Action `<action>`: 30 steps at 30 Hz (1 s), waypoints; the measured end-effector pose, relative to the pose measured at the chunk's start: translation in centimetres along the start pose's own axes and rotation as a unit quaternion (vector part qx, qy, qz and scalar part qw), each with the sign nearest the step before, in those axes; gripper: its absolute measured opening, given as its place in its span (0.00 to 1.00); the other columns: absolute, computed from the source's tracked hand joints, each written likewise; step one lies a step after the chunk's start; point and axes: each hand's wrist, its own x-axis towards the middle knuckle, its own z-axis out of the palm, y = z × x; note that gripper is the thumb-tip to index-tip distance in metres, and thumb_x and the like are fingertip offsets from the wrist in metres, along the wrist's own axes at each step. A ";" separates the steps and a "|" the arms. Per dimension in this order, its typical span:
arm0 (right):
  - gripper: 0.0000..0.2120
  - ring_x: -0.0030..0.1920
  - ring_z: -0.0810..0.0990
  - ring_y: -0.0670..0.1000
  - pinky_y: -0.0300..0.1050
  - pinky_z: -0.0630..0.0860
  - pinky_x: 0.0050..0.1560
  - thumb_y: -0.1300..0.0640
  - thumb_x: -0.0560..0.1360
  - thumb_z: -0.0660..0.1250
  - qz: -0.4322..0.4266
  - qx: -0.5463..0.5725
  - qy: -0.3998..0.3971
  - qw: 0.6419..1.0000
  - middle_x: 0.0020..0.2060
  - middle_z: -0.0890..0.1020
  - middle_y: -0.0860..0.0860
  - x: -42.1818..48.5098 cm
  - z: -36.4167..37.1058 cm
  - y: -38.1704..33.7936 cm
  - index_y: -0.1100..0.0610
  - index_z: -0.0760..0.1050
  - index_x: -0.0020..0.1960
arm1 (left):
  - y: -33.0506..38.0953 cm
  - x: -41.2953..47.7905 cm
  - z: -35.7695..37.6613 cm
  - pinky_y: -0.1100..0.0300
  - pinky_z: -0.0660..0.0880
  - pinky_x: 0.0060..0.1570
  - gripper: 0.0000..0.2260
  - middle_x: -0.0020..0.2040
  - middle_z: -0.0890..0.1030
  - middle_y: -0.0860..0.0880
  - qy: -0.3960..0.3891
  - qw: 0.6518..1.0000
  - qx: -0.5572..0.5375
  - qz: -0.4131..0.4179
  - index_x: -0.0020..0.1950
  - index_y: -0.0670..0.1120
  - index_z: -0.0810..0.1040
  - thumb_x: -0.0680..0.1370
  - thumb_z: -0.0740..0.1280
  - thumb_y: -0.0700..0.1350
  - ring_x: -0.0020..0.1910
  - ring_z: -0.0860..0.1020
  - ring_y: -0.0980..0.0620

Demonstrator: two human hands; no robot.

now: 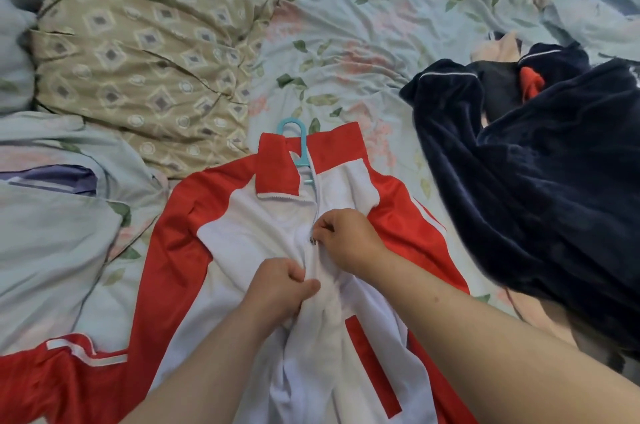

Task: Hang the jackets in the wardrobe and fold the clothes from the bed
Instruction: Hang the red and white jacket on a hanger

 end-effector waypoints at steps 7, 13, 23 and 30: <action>0.11 0.39 0.79 0.46 0.43 0.76 0.44 0.63 0.75 0.64 0.005 -0.018 0.028 0.999 0.36 0.82 0.46 2.2 -0.8 -1.4 0.54 0.82 0.40 | -0.7 -0.2 -1.4 0.59 0.75 0.27 0.17 0.24 0.71 0.48 -0.065 0.997 0.011 -0.025 0.29 0.45 0.69 0.71 0.75 0.37 0.23 0.73 0.50; 0.07 0.43 0.80 0.50 0.44 0.75 0.46 0.62 0.76 0.67 0.019 -0.010 0.113 0.993 0.40 0.84 0.50 4.9 -5.2 -1.0 0.58 0.83 0.42 | -1.6 -1.4 -1.3 0.60 0.74 0.27 0.14 0.21 0.71 0.51 -0.152 0.981 0.112 -0.034 0.27 0.47 0.69 0.65 0.74 0.40 0.22 0.75 0.51; 0.08 0.52 0.79 0.52 0.40 0.72 0.49 0.55 0.79 0.64 -0.022 -0.056 0.068 0.996 0.50 0.83 0.49 8.0 -5.3 -1.0 0.53 0.82 0.54 | -0.4 -1.6 -1.4 0.68 0.71 0.49 0.09 0.46 0.77 0.54 -0.234 0.904 0.354 -0.049 0.43 0.50 0.75 0.73 0.71 0.54 0.50 0.78 0.56; 0.18 0.61 0.76 0.60 0.51 0.73 0.62 0.63 0.75 0.58 0.097 -0.079 0.148 0.981 0.60 0.79 0.57 8.0 -6.9 2.6 0.57 0.77 0.62 | 4.3 6.5 -9.2 0.50 0.73 0.50 0.11 0.49 0.78 0.45 0.197 0.906 0.335 0.165 0.48 0.47 0.75 0.72 0.70 0.51 0.52 0.76 0.42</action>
